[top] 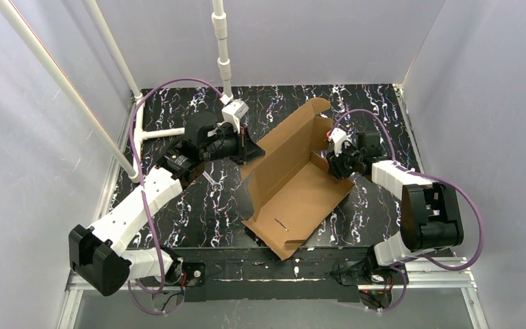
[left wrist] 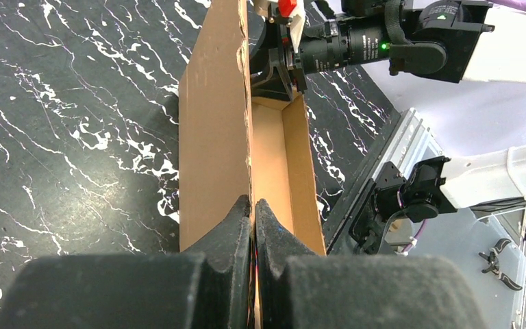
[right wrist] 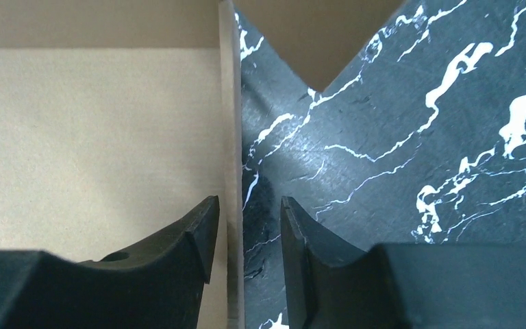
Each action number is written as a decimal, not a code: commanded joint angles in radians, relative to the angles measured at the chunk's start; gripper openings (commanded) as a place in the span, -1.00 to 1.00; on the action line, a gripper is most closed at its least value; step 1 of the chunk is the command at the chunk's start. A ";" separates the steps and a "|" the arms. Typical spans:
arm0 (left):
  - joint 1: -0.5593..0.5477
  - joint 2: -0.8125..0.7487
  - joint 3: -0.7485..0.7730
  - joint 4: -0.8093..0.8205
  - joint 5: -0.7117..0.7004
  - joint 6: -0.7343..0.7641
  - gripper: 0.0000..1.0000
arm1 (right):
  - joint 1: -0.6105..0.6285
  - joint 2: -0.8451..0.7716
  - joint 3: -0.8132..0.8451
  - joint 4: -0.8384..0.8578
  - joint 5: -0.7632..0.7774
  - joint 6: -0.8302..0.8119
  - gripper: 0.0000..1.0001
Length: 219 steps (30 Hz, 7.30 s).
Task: Fold the paper box
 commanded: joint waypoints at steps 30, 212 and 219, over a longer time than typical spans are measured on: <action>0.212 -0.521 -0.365 -0.143 -0.170 -0.332 0.92 | -0.102 0.012 -0.009 0.247 0.038 0.483 -0.97; -0.324 -0.170 -0.568 0.105 -0.574 -0.810 -1.00 | 0.413 -0.068 0.023 -0.521 -0.370 -0.599 -0.97; -0.335 0.051 -0.501 0.158 -0.616 -0.831 -1.00 | 0.413 -0.067 0.019 -0.518 -0.371 -0.599 -0.97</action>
